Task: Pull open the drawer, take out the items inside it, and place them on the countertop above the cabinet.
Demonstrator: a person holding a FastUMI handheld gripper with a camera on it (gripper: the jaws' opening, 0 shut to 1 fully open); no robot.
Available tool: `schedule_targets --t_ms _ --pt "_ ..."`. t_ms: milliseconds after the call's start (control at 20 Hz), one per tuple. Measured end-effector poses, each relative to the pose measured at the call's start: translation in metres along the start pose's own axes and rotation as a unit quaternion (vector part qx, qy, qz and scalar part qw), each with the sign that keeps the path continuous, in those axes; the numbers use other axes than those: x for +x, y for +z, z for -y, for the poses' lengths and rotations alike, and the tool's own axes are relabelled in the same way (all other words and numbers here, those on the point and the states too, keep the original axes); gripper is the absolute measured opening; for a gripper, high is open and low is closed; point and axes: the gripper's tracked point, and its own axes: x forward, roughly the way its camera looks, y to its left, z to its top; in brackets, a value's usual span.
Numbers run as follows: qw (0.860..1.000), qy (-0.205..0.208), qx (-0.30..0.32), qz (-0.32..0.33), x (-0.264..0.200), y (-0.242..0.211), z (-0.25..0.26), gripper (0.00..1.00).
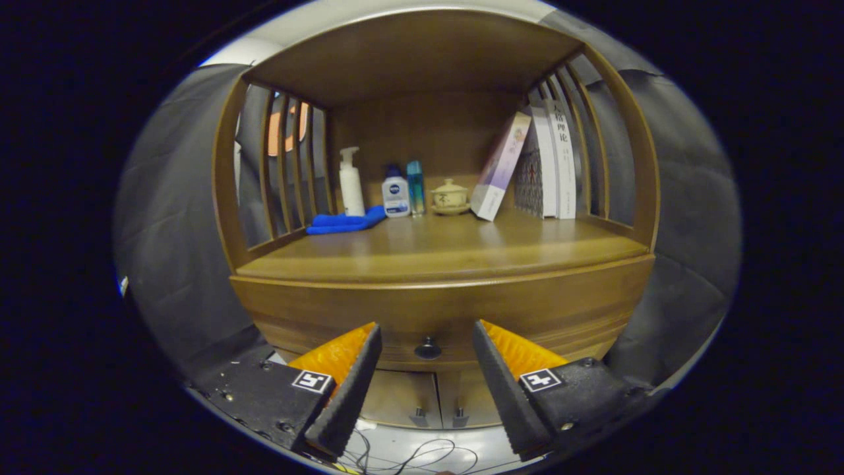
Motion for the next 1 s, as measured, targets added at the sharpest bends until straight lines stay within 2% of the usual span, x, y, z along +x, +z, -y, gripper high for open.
schedule_targets --t_ms 100,250,300,500,650,850,1000 --pt "1.0 -0.008 0.005 -0.007 0.011 -0.01 0.002 0.82" --pt "1.0 -0.01 0.008 -0.002 0.023 -0.014 0.002 0.62" --pt "1.0 -0.008 0.009 -0.005 0.027 -0.017 0.0 0.61" --pt "1.0 -0.01 0.021 -0.001 0.036 -0.02 -0.005 0.43" --pt "1.0 -0.014 -0.003 0.02 0.034 -0.021 -0.006 0.3" --pt "1.0 -0.004 0.031 0.004 0.034 -0.023 -0.007 0.21" --pt "1.0 -0.009 0.021 -0.001 0.028 -0.025 -0.004 0.19"
